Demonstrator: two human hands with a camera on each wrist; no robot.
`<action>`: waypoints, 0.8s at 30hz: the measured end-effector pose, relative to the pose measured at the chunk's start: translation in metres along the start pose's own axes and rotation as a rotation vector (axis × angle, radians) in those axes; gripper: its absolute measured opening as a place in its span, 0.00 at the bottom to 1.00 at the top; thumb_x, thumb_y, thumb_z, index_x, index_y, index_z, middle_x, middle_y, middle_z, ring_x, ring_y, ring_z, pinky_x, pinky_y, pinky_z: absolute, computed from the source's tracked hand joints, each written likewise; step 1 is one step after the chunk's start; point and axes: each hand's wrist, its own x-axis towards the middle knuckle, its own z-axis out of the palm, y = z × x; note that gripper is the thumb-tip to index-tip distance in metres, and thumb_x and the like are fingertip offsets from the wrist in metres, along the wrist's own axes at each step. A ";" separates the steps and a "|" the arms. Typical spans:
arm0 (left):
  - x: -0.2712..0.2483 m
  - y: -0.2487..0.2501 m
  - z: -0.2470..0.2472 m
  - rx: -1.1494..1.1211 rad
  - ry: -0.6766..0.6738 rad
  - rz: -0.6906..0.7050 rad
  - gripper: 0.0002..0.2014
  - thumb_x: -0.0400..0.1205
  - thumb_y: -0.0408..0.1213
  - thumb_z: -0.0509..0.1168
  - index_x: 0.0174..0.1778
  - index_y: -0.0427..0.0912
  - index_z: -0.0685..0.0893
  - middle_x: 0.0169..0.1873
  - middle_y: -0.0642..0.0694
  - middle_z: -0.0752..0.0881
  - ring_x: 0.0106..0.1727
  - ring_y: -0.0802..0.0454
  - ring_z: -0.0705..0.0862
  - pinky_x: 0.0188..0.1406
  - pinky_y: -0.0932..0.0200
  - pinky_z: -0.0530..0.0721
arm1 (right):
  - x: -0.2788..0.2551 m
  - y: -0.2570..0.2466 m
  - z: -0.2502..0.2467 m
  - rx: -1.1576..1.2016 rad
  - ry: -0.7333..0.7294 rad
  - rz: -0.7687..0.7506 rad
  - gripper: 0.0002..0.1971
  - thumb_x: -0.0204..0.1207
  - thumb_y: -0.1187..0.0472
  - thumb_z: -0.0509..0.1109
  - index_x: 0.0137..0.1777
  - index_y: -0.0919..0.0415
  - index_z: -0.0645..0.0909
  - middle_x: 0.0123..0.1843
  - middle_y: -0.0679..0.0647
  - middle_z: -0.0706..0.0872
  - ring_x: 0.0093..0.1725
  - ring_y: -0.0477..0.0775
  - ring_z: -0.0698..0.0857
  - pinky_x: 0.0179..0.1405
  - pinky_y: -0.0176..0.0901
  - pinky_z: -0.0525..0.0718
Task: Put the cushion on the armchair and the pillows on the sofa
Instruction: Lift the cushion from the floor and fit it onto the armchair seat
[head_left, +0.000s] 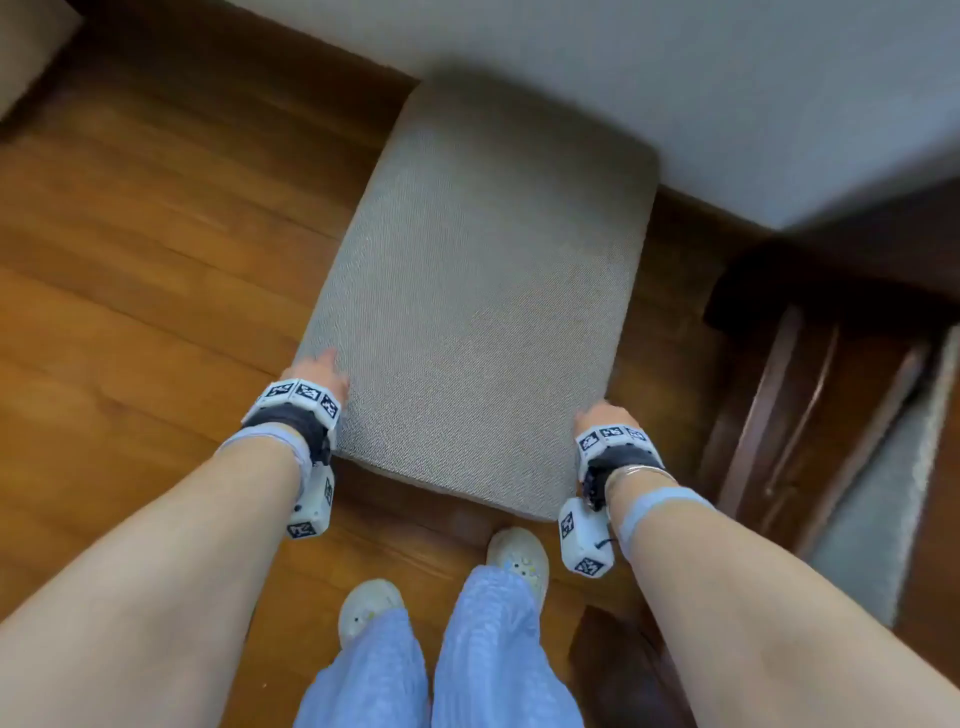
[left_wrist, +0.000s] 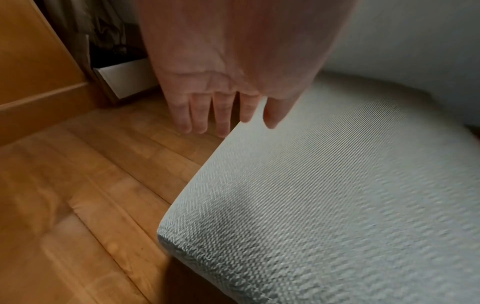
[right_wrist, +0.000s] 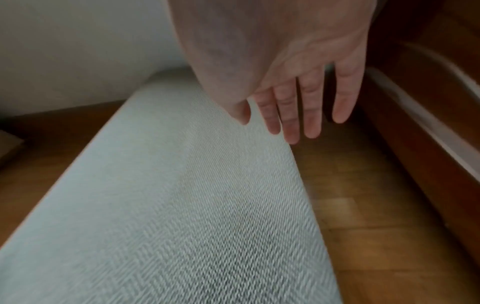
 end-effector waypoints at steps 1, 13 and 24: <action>0.008 -0.002 0.006 0.005 0.015 -0.013 0.26 0.87 0.42 0.53 0.81 0.44 0.59 0.68 0.30 0.77 0.67 0.33 0.79 0.60 0.44 0.81 | 0.010 -0.003 0.011 0.048 0.017 0.060 0.20 0.83 0.58 0.57 0.69 0.69 0.74 0.69 0.66 0.79 0.69 0.67 0.78 0.67 0.55 0.77; 0.100 -0.032 0.072 -0.387 0.049 -0.167 0.33 0.83 0.61 0.45 0.83 0.59 0.42 0.80 0.27 0.58 0.77 0.26 0.64 0.75 0.30 0.62 | 0.101 -0.006 0.109 0.604 0.226 0.255 0.43 0.78 0.35 0.56 0.84 0.60 0.47 0.78 0.69 0.64 0.72 0.74 0.72 0.67 0.62 0.71; 0.117 -0.027 0.075 -0.625 0.148 -0.244 0.37 0.79 0.67 0.47 0.83 0.57 0.50 0.79 0.34 0.60 0.77 0.29 0.66 0.73 0.32 0.65 | 0.116 -0.007 0.116 0.854 0.240 0.339 0.47 0.71 0.27 0.55 0.78 0.65 0.60 0.73 0.68 0.74 0.72 0.68 0.75 0.69 0.59 0.71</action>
